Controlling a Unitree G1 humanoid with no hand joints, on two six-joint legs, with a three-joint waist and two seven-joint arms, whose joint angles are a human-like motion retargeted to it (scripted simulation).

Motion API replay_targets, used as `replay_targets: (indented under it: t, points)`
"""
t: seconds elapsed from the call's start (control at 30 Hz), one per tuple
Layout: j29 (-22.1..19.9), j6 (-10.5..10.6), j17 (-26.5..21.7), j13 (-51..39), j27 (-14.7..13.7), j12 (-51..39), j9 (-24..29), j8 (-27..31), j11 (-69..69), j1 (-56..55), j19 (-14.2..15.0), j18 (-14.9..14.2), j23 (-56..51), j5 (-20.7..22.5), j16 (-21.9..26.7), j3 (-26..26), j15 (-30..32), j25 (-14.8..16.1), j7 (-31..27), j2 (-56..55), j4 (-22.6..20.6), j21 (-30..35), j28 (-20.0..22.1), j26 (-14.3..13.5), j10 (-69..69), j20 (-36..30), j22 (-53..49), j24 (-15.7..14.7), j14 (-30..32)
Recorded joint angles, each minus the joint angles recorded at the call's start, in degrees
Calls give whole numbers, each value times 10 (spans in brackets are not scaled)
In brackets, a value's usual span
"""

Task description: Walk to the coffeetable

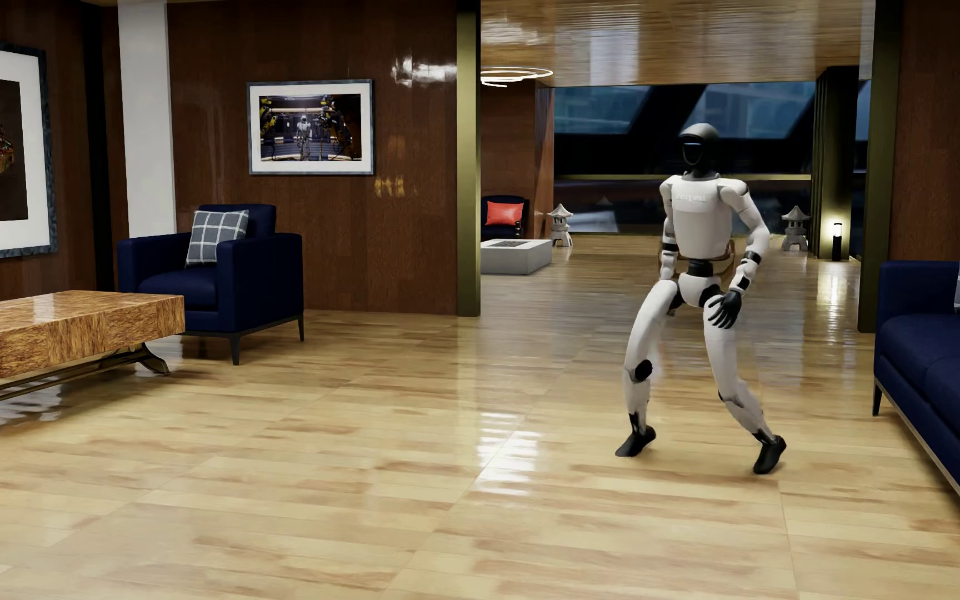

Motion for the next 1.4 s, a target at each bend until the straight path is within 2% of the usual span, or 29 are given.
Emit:
replay_targets:
  t: [0.1,0.13,0.2,0.27,0.33,0.4,0.43,0.5,0.63,0.7,0.77,0.8,0.83,0.87,0.93,0.97,1.0,1.03,1.07,1.1,1.13,1.17,1.2,1.23,1.27,1.3,1.33,1.37,1.4]
  points:
    - [0,2,8,13,0,27,-8,0,59,81,0,0,-1,-17,-10,-35,105,0,0,-37,-19,-3,0,0,-44,6,-1,0,26]
    - [0,-1,10,17,0,34,-13,0,66,95,0,0,1,-15,-9,-52,112,0,0,-41,-23,-11,0,0,-45,-1,12,0,36]
    - [0,9,13,11,0,39,-11,0,113,98,0,0,8,23,-14,-63,100,0,0,-62,16,-3,0,0,16,-1,51,0,68]
    - [0,7,4,-12,0,49,-9,0,119,40,0,0,7,59,-24,-40,23,0,0,-38,27,-4,0,0,140,4,111,0,79]
    - [0,8,-7,-47,0,69,-3,0,87,-29,0,0,-2,108,-32,24,-48,0,0,11,-14,-39,0,0,260,-3,160,0,60]
    - [0,10,-18,-92,0,96,-2,0,-1,-130,0,0,-33,157,-34,73,-138,0,0,99,-65,-70,0,0,295,-32,190,0,40]
    - [0,14,-31,-104,0,110,4,0,-67,-172,0,0,-74,181,-34,93,-189,0,0,175,-87,-80,0,0,271,-55,197,0,38]
    - [0,6,-42,-133,0,133,-2,0,-146,-267,0,0,-118,179,-30,155,-266,0,0,282,-117,-95,0,0,186,-72,211,0,50]
    - [0,-12,-69,-202,0,138,-1,0,-197,-391,0,0,-207,151,-9,244,-362,0,0,450,-101,-84,0,0,-46,-91,260,0,104]
    - [0,-15,-74,-218,0,129,-10,0,-196,-413,0,0,-197,114,0,289,-316,0,0,494,-88,-51,0,0,-60,-98,282,0,67]
    - [0,-42,-53,-202,0,119,-20,0,-111,-432,0,0,-145,80,6,310,-159,0,0,490,-102,-15,0,0,44,-98,306,0,83]
    - [0,-57,-36,-196,0,103,-17,0,-23,-434,0,0,-99,58,4,301,-55,0,0,458,-109,14,0,0,128,-121,330,0,68]
    - [0,-43,-50,-173,0,87,20,0,102,-371,0,0,-105,57,-12,273,57,0,0,437,-139,34,0,0,162,-98,325,0,29]
    - [0,-40,-42,-168,0,72,14,0,237,-334,0,0,-75,51,-24,235,62,0,0,363,-156,58,0,0,163,-104,318,0,-3]
    - [0,-22,-31,-116,0,49,15,0,380,-205,0,0,-50,70,-37,139,-20,0,0,242,-179,85,0,0,98,-90,249,0,-8]
    - [0,-9,-20,-91,0,38,8,0,382,-142,0,0,-26,92,-45,100,-32,0,0,161,-173,74,0,0,51,-66,202,0,1]
    - [0,-3,-8,-49,0,39,8,0,309,-56,0,0,-15,99,-45,56,-5,0,0,112,-175,39,0,0,-8,-46,144,0,13]
    - [0,1,-23,-34,0,21,8,0,192,10,0,0,-6,108,-37,13,49,0,0,71,-169,100,0,0,-55,-46,101,0,27]
    - [0,4,-29,-15,0,-2,10,0,77,66,0,0,-5,113,-33,-19,88,0,0,30,-159,119,0,0,-84,-22,62,0,29]
    - [0,5,-34,5,0,-25,9,0,-41,120,0,0,-2,112,-22,-53,52,0,0,7,-151,127,0,0,-117,-2,25,0,15]
    - [0,7,-41,23,0,-53,2,0,-135,166,0,0,-3,112,-13,-77,-93,0,0,-18,-146,131,0,0,-134,8,-2,0,-8]
    - [0,14,-52,38,0,-80,-1,0,-138,205,0,0,-9,105,-3,-99,-255,0,0,-48,-134,144,0,0,-139,12,-23,0,-29]
    - [0,16,-53,47,0,-91,-1,0,-129,235,0,0,6,90,1,-138,-309,0,0,-69,-115,144,0,0,-140,50,-34,0,-31]
    - [0,18,-52,51,0,-98,5,0,-135,256,0,0,22,84,6,-173,-235,0,0,-88,-87,146,0,0,-121,59,-30,0,3]
    - [0,15,-44,59,0,-87,-1,0,-90,269,0,0,37,79,6,-190,-68,0,0,-106,-75,135,0,0,-97,64,-19,0,90]
    - [0,44,-37,63,0,-77,-16,0,-42,236,0,0,56,112,-7,-175,68,0,0,-132,-39,134,0,0,-19,57,5,0,229]
    - [0,49,-34,50,0,-57,-9,0,24,220,0,0,73,136,-19,-139,79,0,0,-116,-41,149,0,0,69,49,44,0,338]
    - [0,56,-30,31,0,-45,-9,0,32,145,0,0,70,162,-31,-104,52,0,0,-81,-39,151,0,0,198,31,79,0,346]
    - [0,55,-28,12,0,-31,2,0,13,92,0,0,53,182,-39,-67,20,0,0,-14,-46,129,0,0,300,-4,114,0,259]
